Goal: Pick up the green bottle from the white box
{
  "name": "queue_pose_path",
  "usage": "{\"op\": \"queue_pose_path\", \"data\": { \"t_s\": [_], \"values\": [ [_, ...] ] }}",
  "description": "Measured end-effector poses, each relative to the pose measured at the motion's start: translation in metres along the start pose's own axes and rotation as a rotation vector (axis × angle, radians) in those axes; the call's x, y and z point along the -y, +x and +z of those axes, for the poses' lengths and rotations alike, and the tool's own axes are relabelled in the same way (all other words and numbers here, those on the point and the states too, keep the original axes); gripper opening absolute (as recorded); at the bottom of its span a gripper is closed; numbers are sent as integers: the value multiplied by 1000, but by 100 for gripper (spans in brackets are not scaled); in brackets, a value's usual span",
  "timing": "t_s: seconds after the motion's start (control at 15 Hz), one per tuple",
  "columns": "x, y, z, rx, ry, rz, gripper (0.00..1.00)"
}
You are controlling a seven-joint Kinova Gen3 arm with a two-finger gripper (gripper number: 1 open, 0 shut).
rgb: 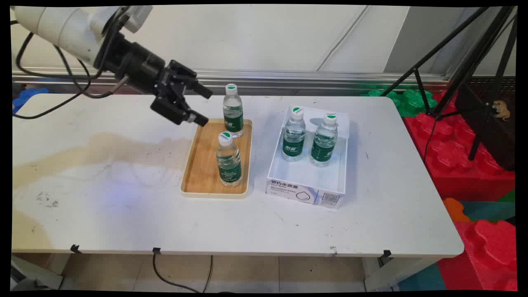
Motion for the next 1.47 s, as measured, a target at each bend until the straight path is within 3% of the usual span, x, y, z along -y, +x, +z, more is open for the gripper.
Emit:
{"op": "queue_pose_path", "data": {
  "t_s": [0.6, 1.47],
  "values": [
    [37, 34, 63, -25, 35, 52, 100],
    [73, 51, 203, 38, 7, 56, 100]
  ]
}}
